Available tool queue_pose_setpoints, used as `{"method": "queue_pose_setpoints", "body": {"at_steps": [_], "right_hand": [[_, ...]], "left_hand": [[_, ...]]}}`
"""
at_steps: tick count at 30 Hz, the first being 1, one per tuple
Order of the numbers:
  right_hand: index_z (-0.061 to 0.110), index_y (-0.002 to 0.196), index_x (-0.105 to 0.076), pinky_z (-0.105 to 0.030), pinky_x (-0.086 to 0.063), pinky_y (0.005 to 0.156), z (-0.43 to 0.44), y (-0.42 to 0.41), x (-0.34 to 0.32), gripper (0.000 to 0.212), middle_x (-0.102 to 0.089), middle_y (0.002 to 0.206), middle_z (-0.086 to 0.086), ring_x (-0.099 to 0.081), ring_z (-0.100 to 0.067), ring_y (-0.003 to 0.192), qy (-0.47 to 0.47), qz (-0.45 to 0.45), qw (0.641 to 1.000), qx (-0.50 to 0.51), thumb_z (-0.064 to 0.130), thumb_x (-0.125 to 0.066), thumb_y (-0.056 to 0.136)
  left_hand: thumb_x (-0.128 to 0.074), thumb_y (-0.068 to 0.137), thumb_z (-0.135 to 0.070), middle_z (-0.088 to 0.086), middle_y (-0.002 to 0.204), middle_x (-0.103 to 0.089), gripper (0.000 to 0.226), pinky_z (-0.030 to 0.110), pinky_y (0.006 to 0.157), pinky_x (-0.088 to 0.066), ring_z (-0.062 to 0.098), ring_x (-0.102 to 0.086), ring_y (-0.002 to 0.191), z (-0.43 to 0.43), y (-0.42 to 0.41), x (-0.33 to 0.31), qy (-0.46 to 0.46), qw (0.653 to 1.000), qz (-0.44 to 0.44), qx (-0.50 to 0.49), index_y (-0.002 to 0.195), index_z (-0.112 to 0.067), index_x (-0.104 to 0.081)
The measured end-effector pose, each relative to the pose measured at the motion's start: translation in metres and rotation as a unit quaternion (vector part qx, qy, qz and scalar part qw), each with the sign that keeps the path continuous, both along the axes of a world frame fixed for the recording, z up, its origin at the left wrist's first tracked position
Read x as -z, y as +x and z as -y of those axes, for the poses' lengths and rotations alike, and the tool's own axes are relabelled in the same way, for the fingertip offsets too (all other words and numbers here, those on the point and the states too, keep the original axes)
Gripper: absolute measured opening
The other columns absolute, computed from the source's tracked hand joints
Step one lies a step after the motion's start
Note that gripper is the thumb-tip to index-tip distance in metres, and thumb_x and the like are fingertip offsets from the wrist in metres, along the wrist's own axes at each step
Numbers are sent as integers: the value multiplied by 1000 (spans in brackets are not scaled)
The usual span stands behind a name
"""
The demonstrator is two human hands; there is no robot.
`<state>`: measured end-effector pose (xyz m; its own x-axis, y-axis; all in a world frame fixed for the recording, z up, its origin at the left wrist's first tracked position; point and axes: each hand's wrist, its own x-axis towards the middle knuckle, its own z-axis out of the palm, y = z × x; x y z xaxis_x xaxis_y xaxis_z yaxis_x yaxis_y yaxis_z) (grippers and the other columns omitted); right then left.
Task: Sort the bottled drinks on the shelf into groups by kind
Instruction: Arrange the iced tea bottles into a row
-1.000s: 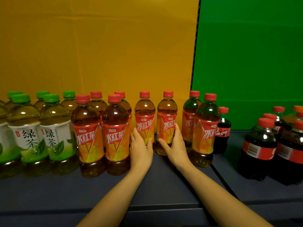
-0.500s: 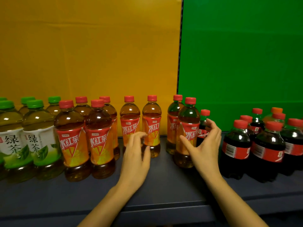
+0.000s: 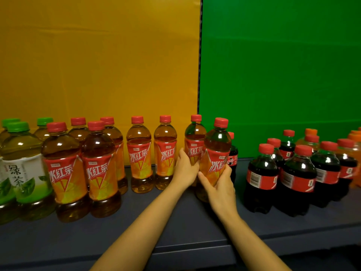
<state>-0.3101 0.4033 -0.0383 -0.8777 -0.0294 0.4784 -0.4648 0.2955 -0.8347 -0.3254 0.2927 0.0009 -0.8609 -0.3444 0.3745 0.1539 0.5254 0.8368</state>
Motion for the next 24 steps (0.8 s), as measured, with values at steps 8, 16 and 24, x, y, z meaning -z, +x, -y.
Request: {"method": "queue_pose_setpoints", "body": {"at_steps": [8, 16, 24], "right_hand": [[20, 130, -32, -45, -46, 95, -3, -2, -1, 66, -56, 124, -3, -56, -21, 111, -44, 13, 999, -2, 39, -68, 79], [28, 117, -30, -36, -48, 92, -18, 8, -8, 54, -56, 116, 2, -57, -16, 106, -18, 24, 995, -91, 30, -69, 79], [26, 116, -31, -29, -47, 90, 2, 31, -18, 55, -53, 104, 17, -56, -9, 103, 31, 48, 981, -183, 28, -71, 78]], "left_hand": [[-74, 75, -24, 8, 126, -54, 71, 40, 97, -47, 23, -53, 116, -5, -6, 15, 21, 998, -45, -31, 131, -12, -32], [-77, 72, -17, 4, 127, -52, 70, 37, 100, -44, 19, -50, 120, 4, 37, 18, 25, 997, -72, -4, 128, -15, -35], [-78, 70, -17, 0, 119, -49, 67, 27, 91, -48, 13, -53, 111, 36, 100, 27, 31, 991, -124, -32, 116, -24, -29]]}}
